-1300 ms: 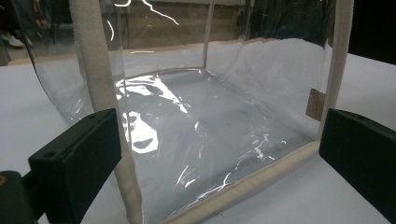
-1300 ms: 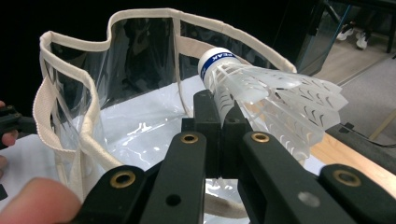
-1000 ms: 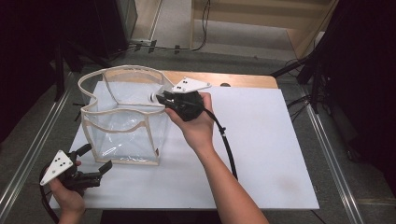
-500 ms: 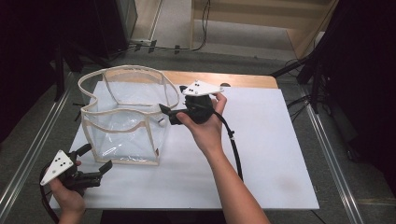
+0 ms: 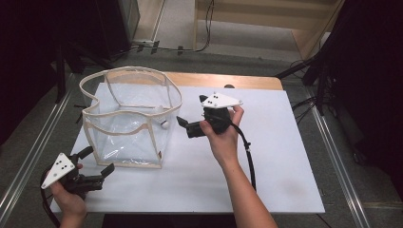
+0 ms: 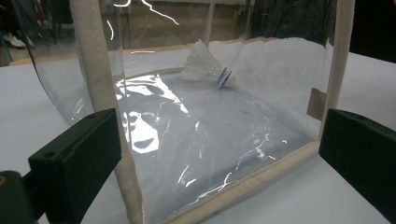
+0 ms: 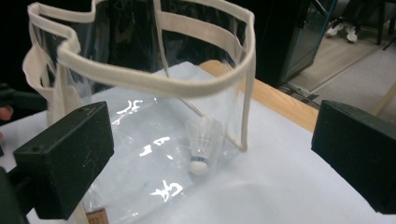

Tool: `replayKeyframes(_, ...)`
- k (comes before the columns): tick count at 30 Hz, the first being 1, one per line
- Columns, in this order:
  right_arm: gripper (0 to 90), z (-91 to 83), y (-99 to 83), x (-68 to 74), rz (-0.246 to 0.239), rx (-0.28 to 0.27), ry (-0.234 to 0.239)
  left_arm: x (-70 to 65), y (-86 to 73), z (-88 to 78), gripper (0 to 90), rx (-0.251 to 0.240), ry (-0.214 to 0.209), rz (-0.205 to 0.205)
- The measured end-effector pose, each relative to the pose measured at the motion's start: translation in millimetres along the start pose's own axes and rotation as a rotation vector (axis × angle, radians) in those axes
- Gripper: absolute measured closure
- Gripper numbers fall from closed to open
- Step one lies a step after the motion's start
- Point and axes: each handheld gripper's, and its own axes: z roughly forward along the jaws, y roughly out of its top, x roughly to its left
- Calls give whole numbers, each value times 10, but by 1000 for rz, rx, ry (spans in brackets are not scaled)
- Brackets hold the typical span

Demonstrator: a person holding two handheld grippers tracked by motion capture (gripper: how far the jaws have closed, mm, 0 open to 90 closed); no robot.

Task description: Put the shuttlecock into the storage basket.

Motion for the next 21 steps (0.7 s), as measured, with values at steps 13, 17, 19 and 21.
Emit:
replayKeyframes(13,0,-234,-292,-147,7,-6,-32,-2,0,0,0,0,0,0)
replayKeyframes(17,0,-287,-398,-193,25,-3,-41,-4,1,2,0,1,2,2)
replayKeyframes(19,0,-303,-448,-209,23,1,-44,-5,1,3,0,1,2,2)
replayKeyframes(21,0,-327,-495,-215,27,8,-46,-4,1,4,0,1,3,3)
